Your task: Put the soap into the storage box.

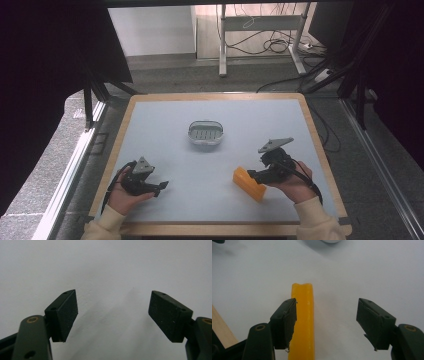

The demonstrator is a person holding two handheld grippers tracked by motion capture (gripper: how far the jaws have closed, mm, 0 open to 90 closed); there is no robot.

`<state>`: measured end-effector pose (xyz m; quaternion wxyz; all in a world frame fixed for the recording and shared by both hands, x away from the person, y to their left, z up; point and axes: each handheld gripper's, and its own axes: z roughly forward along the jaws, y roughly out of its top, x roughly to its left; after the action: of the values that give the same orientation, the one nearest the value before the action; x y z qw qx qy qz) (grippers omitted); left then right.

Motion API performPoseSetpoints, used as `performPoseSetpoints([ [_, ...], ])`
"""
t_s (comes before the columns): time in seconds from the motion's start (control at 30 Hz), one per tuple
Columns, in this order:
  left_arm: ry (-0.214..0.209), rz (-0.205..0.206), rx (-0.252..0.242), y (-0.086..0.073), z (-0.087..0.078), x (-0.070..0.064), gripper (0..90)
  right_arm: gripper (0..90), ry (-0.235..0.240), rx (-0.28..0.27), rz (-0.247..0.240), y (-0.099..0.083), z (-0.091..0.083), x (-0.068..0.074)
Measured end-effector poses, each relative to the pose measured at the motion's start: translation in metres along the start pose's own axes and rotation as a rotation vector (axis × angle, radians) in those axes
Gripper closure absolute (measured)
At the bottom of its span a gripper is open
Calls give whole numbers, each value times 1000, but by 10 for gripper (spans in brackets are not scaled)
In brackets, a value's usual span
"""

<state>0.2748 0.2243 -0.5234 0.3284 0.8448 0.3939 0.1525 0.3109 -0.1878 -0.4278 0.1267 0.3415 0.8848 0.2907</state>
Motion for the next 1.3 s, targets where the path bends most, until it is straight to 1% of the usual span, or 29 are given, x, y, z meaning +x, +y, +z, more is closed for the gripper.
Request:
performPoseSetpoints([
  [0.13,-1,2,1,0,0,0,235,340,5,14,-9,1,3,3],
  [0.2,0,1,1,0,0,0,235,353,8,37,-10,2,6,5],
  [0.37,0,0,-1,0,0,0,235,366,18,71,-16,3,11,9],
  [0.47,0,0,-1,0,0,0,235,366,20,81,-19,3,14,10],
  [0.53,0,0,0,0,0,0,235,368,24,98,-22,3,17,12],
  [0.57,0,0,-1,0,0,0,235,368,27,103,-30,3,18,13],
  [0.83,0,-2,-3,0,0,0,235,374,34,130,-34,4,23,17],
  [0.97,2,-1,-4,0,0,1,235,381,36,158,-39,4,27,19],
  [1.0,1,0,-3,0,-1,1,235,394,35,179,-45,4,30,21],
  [1.03,1,0,-3,0,0,1,235,394,35,179,-45,4,30,21],
  [1.07,1,1,-2,0,0,1,235,408,38,196,-44,4,33,22],
  [1.1,1,2,-1,0,-1,1,235,408,38,196,-44,4,33,22],
  [1.3,0,2,-1,0,0,1,235,459,40,235,-32,3,39,21],
])
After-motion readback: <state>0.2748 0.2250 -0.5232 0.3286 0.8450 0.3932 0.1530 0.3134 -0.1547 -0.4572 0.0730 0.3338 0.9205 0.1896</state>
